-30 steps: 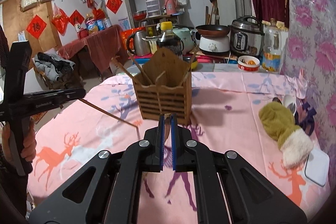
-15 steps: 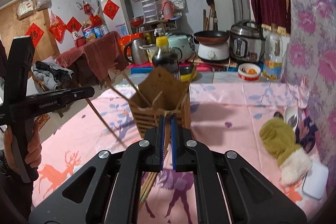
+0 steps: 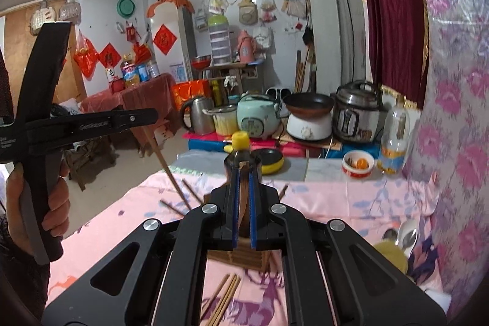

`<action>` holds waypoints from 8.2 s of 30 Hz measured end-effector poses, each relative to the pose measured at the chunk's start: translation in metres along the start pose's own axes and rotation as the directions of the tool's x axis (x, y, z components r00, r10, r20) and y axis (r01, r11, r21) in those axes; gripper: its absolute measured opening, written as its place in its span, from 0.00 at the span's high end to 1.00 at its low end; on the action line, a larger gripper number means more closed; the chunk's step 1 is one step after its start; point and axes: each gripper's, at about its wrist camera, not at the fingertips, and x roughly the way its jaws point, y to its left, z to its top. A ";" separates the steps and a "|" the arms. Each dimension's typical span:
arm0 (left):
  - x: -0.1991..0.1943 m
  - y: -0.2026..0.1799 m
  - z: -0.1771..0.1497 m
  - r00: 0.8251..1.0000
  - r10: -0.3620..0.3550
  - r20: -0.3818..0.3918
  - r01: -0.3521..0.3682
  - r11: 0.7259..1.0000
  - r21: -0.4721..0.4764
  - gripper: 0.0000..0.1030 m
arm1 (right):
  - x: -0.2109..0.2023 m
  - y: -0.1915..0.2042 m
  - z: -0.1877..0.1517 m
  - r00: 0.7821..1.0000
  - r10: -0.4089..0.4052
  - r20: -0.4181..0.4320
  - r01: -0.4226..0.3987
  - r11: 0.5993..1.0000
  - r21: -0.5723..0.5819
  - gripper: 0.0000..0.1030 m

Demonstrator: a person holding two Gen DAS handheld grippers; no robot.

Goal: Organize utensils
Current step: 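Drop the chopsticks into the wooden holder and open both tools, then move both tools back down to the remaining chopsticks, then close the left tool on a bamboo chopstick, then close the right tool on another bamboo chopstick, then lift both held chopsticks up above the wooden holder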

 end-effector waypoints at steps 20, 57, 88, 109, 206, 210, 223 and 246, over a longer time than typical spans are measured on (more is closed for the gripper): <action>0.034 0.075 -0.065 0.998 0.041 -0.045 -0.049 0.979 -0.199 0.10 | 0.045 -0.019 -0.035 0.997 -0.069 -0.037 0.072 0.995 0.075 0.45; 0.008 0.030 -0.314 0.931 -0.019 -0.365 -0.006 0.998 -0.068 0.06 | 0.002 -0.043 -0.225 0.965 -0.013 -0.261 0.090 0.954 0.284 0.06; 0.077 0.042 -0.315 0.852 0.197 -0.485 -0.216 0.976 0.017 0.06 | 0.015 -0.061 -0.236 0.940 0.029 -0.341 0.112 0.915 0.387 0.06; 0.066 0.085 -0.309 0.845 0.221 -0.488 -0.292 0.954 -0.074 0.06 | 0.041 0.030 -0.266 0.829 0.077 -0.554 -0.110 0.994 -0.025 0.17; -0.004 0.049 -0.316 0.933 0.058 -0.355 -0.051 0.998 0.028 0.61 | -0.014 -0.009 -0.229 0.952 0.072 -0.298 -0.043 0.994 0.102 0.94; 0.017 0.058 -0.330 0.891 0.102 -0.443 -0.091 0.995 0.047 0.66 | -0.013 -0.010 -0.230 0.950 0.072 -0.305 -0.040 0.993 0.110 0.94; -0.021 0.039 -0.303 0.952 0.063 -0.300 -0.052 0.998 0.043 0.94 | -0.023 -0.013 -0.221 0.963 0.085 -0.256 -0.051 0.989 0.138 0.94; -0.051 -0.024 -0.177 0.988 -0.003 -0.157 0.022 0.992 0.120 0.94 | -0.052 -0.004 -0.137 0.990 0.099 -0.099 -0.090 0.992 0.089 0.94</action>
